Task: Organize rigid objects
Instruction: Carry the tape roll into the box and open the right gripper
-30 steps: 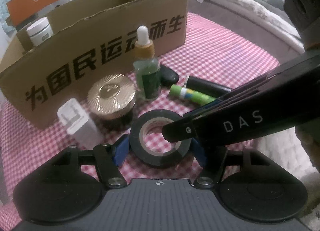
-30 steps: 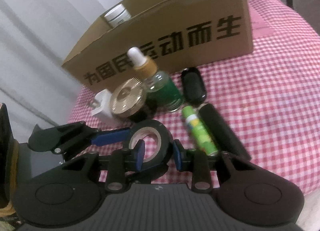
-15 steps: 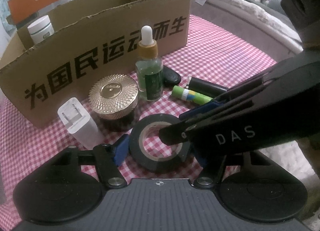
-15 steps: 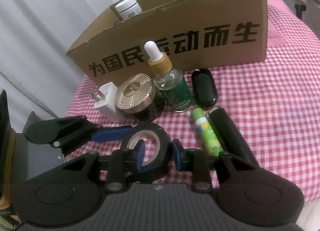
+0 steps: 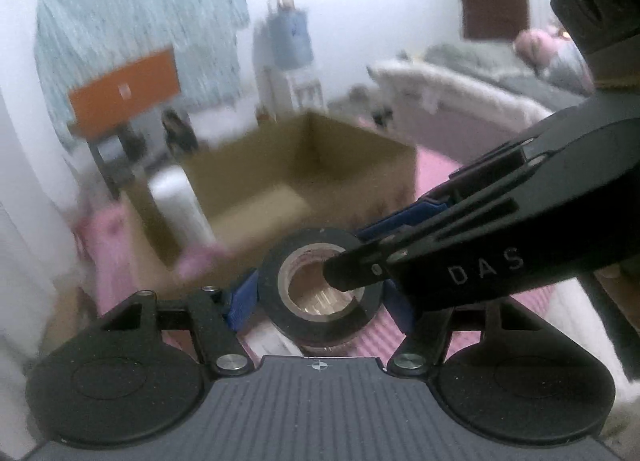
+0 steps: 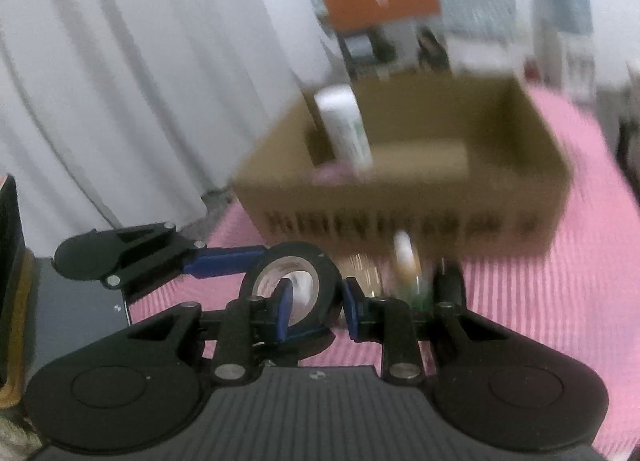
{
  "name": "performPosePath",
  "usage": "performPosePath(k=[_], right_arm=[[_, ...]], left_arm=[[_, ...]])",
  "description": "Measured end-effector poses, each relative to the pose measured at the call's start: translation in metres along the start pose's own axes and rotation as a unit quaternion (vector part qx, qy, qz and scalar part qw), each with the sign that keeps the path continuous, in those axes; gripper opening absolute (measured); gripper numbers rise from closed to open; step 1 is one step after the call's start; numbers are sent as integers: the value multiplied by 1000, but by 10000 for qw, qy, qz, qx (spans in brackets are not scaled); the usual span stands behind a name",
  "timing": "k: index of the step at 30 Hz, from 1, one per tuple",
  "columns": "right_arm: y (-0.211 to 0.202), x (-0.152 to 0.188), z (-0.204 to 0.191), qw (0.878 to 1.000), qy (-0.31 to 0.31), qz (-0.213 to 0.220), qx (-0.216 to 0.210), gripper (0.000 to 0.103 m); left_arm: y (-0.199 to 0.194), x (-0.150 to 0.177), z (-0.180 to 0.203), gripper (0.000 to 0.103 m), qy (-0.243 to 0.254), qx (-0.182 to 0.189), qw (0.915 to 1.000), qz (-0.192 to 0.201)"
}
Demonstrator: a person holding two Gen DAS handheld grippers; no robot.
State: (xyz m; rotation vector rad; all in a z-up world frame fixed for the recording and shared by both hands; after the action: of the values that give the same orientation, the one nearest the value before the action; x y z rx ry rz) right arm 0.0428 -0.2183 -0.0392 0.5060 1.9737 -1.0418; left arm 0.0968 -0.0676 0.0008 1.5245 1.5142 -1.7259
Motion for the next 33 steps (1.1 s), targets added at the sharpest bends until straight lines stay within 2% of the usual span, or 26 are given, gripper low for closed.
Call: performPosePath(k=[4,6,13,17,23,30,33], right_arm=[[-1,-47,-8,9985,-425,344,-64,29],[6,-69,-4,9981,-457,381,-128,29],[67,-118,40,9995,-47,-158,-286,30],[108,-123,72,9969,398,-609,-308,30],[170,-117,121,9861,1085,-1228,-278,30],[217,-105,152,9759,1479,-1596,-189,29],[231,-102,160,9731,1579,-1671,-147,29]], left_arm=[[14,-37,-19,67,73,-87,9997,205],[31,-51,-31,67,5,-49,9999,132],[106,-60,-66,67,-418,208,9976,-509],[150,-51,-79,67,-535,217,9940,-927],[201,-33,-89,67,-509,120,9880,-1450],[237,-19,-94,67,-215,-115,9842,-1752],[245,-18,-95,67,73,-291,9839,-1764]])
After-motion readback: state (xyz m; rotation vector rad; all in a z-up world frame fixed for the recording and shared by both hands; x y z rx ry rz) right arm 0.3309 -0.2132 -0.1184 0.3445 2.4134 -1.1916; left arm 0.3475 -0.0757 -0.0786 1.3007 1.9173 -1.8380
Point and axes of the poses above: each gripper's, at about its wrist camera, not at the fingertips, and y roughly the way its jaws point, z to its right, x to its underside, the point moved 10 cm from there along y, roughly the way its jaws point, and after that the axes turned 9 degrees about z, right-handed, at the moved point
